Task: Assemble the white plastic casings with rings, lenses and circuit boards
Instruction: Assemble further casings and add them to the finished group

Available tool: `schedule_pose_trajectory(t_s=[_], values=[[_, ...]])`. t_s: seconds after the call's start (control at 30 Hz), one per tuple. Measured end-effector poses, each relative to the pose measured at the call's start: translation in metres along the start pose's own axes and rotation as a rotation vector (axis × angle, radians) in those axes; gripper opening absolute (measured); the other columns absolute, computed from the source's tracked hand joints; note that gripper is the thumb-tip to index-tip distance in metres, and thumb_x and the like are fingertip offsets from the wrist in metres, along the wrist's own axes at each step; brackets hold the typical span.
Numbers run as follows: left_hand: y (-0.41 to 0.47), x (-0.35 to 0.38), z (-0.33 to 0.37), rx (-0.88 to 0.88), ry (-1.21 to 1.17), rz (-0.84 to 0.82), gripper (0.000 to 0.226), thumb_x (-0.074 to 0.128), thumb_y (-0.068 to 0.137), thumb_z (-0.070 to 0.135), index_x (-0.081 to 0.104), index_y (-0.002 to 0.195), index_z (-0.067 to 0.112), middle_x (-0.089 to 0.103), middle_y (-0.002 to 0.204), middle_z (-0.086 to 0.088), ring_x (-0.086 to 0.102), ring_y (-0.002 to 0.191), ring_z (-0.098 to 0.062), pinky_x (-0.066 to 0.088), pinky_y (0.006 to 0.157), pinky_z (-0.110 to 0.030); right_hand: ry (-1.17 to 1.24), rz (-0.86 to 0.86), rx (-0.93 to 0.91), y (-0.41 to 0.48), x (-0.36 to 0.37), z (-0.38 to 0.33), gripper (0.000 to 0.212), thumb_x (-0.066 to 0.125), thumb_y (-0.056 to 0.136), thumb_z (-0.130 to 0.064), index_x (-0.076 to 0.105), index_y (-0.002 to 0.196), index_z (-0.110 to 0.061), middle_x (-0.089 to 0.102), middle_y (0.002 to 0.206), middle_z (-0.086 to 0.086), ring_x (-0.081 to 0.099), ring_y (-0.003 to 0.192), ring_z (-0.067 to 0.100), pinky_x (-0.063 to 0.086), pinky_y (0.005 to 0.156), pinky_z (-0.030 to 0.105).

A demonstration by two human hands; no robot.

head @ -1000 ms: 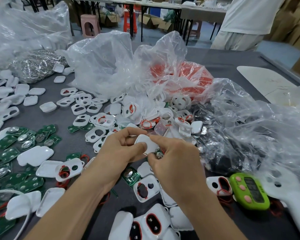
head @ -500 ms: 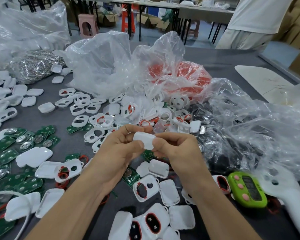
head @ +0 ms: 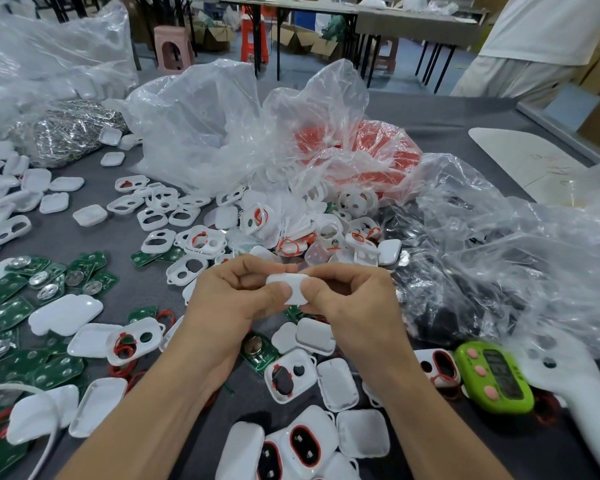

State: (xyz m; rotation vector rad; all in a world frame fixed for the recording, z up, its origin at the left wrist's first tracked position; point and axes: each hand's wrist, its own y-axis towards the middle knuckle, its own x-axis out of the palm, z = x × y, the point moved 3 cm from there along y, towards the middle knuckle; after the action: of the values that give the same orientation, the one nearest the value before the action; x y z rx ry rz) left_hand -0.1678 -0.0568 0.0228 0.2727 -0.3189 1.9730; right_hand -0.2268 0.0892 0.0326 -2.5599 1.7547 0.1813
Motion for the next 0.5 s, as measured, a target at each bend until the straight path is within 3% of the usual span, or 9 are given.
schedule_pose_trajectory(t_s=[0.2, 0.3, 0.4, 0.5], values=[[0.0013, 0.0003, -0.0009, 0.028, -0.008, 0.028, 0.02, 0.074, 0.07, -0.003, 0.07, 0.09, -0.002, 0.078, 0.089, -0.02, 0.077, 0.075, -0.027, 0.06, 0.06, -0.028, -0.004, 0.012, -0.017, 0.0018, -0.0007, -0.001, 0.026, 0.075, 0.09, -0.007, 0.081, 0.079, -0.03, 0.078, 0.076, -0.004, 0.075, 0.066, 0.016, 0.061, 0.062, 0.024], [0.0, -0.0001, -0.0019, 0.049, 0.047, 0.055, 0.017, 0.073, 0.078, -0.011, 0.071, 0.092, -0.002, 0.078, 0.088, -0.019, 0.078, 0.075, -0.026, 0.06, 0.059, -0.028, -0.005, -0.042, 0.011, 0.0002, 0.0009, -0.0022, 0.024, 0.074, 0.088, -0.006, 0.08, 0.081, -0.028, 0.078, 0.075, 0.001, 0.074, 0.063, 0.023, 0.061, 0.059, 0.03], [-0.0006, -0.0008, -0.0015, 0.086, 0.191, 0.083, 0.018, 0.074, 0.086, -0.005, 0.076, 0.094, 0.012, 0.08, 0.083, -0.01, 0.077, 0.073, -0.021, 0.06, 0.059, -0.028, 0.039, -0.098, 0.077, 0.0002, 0.0013, -0.0027, 0.028, 0.073, 0.084, 0.001, 0.079, 0.086, -0.027, 0.077, 0.073, 0.007, 0.073, 0.062, 0.022, 0.06, 0.059, 0.028], [-0.0031, -0.0012, -0.0008, 0.218, 0.635, 0.069, 0.014, 0.077, 0.088, 0.037, 0.075, 0.099, 0.045, 0.074, 0.069, 0.013, 0.07, 0.063, -0.009, 0.058, 0.061, -0.031, 0.193, -0.05, 0.186, 0.0026, -0.0034, -0.0031, 0.018, 0.078, 0.083, 0.003, 0.079, 0.088, -0.014, 0.076, 0.074, 0.015, 0.069, 0.057, 0.019, 0.058, 0.057, 0.025]])
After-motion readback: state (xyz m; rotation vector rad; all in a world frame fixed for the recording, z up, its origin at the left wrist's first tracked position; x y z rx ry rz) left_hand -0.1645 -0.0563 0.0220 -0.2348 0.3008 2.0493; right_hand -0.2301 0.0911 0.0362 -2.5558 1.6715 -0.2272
